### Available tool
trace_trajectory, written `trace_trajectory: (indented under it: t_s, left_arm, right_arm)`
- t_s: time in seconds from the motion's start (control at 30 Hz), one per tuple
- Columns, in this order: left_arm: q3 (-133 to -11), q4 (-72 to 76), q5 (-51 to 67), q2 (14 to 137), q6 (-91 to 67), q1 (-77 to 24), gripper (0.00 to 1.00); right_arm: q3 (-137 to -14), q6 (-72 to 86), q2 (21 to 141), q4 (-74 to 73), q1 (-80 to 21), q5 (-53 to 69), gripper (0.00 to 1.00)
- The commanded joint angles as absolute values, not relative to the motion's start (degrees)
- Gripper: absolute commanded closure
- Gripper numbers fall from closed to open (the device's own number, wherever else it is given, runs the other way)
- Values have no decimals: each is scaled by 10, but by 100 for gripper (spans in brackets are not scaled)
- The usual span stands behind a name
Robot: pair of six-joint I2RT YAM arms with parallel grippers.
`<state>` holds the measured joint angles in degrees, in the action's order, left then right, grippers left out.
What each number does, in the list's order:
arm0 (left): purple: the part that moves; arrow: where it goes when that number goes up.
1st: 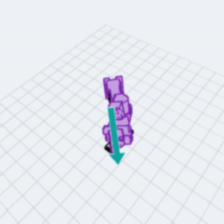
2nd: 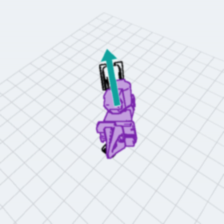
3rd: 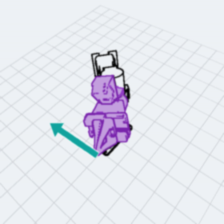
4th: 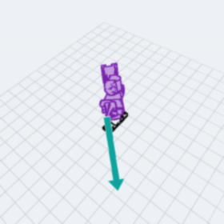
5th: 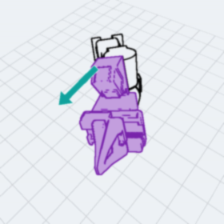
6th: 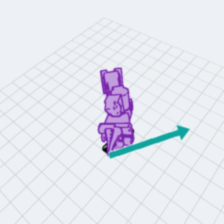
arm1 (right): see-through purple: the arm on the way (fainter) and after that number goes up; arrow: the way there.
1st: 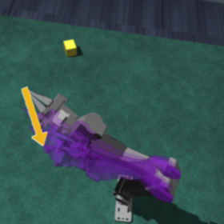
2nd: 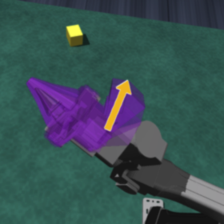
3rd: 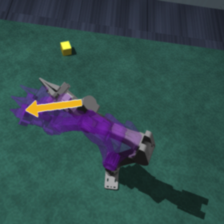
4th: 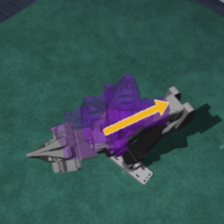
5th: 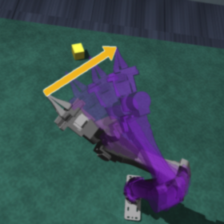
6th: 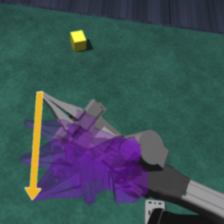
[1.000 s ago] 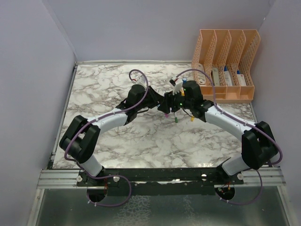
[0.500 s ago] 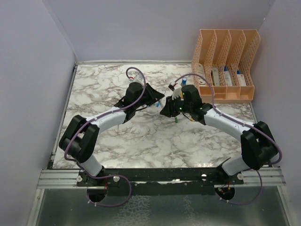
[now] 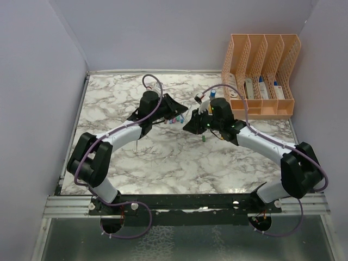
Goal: Open the pen caps
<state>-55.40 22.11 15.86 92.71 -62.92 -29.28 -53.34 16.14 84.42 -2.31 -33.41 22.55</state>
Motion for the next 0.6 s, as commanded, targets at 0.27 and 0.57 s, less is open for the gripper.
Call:
trace_trajectory:
  t_s: [0.27, 0.57]
  left_arm:
    - [-687, 166, 149, 968, -549, -131, 100]
    - [-747, -135, 214, 985, -356, -133, 100]
  right_arm:
    - [-464, 154, 744, -123, -330, 166, 99]
    - [-585, 160, 798, -276, -308, -76, 99]
